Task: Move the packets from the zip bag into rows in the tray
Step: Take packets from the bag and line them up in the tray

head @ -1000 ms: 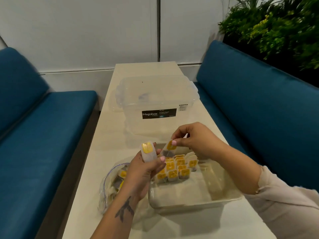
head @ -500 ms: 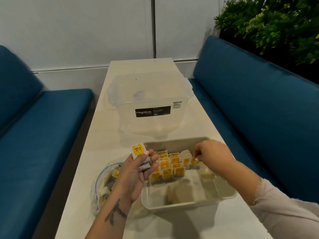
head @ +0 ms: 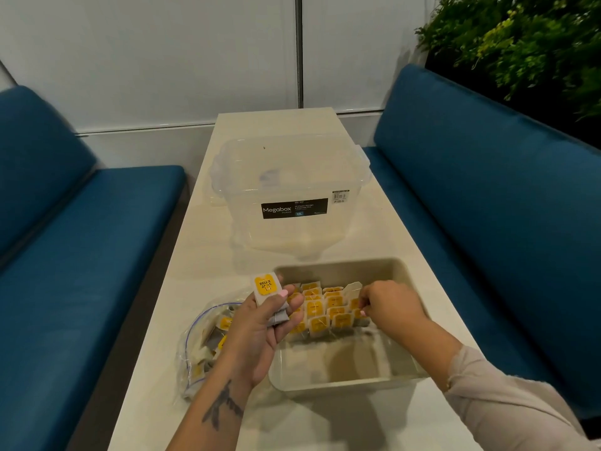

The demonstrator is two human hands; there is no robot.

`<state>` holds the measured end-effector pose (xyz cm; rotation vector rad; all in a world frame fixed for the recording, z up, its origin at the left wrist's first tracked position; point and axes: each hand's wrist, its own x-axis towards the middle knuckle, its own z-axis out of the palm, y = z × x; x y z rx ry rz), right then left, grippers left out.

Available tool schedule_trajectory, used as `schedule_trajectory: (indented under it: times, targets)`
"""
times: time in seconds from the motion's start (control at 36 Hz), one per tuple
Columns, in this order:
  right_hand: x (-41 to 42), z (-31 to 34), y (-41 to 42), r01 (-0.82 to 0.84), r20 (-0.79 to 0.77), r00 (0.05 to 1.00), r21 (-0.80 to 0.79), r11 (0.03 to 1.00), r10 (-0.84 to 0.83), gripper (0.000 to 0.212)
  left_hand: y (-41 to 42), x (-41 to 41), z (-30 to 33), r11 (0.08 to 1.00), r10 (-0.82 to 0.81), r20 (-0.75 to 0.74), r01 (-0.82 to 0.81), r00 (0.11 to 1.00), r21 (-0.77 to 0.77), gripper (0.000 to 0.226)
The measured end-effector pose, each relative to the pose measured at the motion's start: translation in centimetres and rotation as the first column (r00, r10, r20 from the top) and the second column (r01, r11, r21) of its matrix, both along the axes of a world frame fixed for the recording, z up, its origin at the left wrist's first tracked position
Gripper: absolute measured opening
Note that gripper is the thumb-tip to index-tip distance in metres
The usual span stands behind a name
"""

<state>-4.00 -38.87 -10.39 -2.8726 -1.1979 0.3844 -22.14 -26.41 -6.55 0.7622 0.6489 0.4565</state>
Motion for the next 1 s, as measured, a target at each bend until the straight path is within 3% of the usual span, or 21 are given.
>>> schedule_trajectory:
  times: [0.11, 0.36, 0.44, 0.58, 0.72, 0.83, 0.89, 1.0]
  targets:
    - [0.0, -0.1, -0.2, 0.014, -0.022, 1.0, 0.016, 1.0, -0.014, 0.017, -0.1, -0.1, -0.2, 1.0, -0.005, -0.019, 0.005, 1.0, 0.004, 0.019]
    - [0.7, 2.1, -0.6, 0.088, -0.111, 0.991, 0.17, 0.981, -0.07, 0.017, 0.0, 0.3, -0.7, 0.996, -0.08, -0.041, 0.081, 0.996, 0.026, 0.024]
    - [0.6, 4.0, -0.4, 0.139, -0.208, 0.975, 0.301, 0.944, -0.077, 0.012, -0.1, 0.5, -0.9, 0.989, -0.142, -0.059, 0.145, 0.988, 0.043, 0.024]
    - [-0.6, 7.2, 0.7, 0.121, -0.389, 0.919, 0.439, 0.89, 0.067, 0.019, -0.8, 1.0, -0.9, 0.964, -0.254, -0.092, 0.259, 0.963, 0.051, 0.024]
    - [-2.0, 8.9, 1.5, 0.05, -0.488, 0.853, 0.424, 0.904, 0.182, 0.029, -1.4, 1.3, -0.8, 0.908, -0.384, -0.141, 0.401, 0.913, 0.126, 0.024]
    - [-2.5, 9.3, 1.9, 0.019, -0.459, 0.869, 0.408, 0.913, 0.187, 0.016, -1.4, 1.3, -0.7, 0.873, -0.437, -0.165, 0.461, 0.884, 0.159, 0.035]
    - [-2.5, 9.5, 2.0, 0.02, -0.456, 0.87, 0.415, 0.91, 0.189, 0.007, -1.3, 1.2, -0.7, 0.869, -0.433, -0.172, 0.461, 0.885, 0.18, 0.031]
    - [-2.6, 9.9, 2.1, 0.021, -0.486, 0.851, 0.406, 0.914, 0.196, 0.007, -1.2, 1.2, -0.5, 0.873, -0.412, -0.163, 0.44, 0.896, 0.209, 0.019]
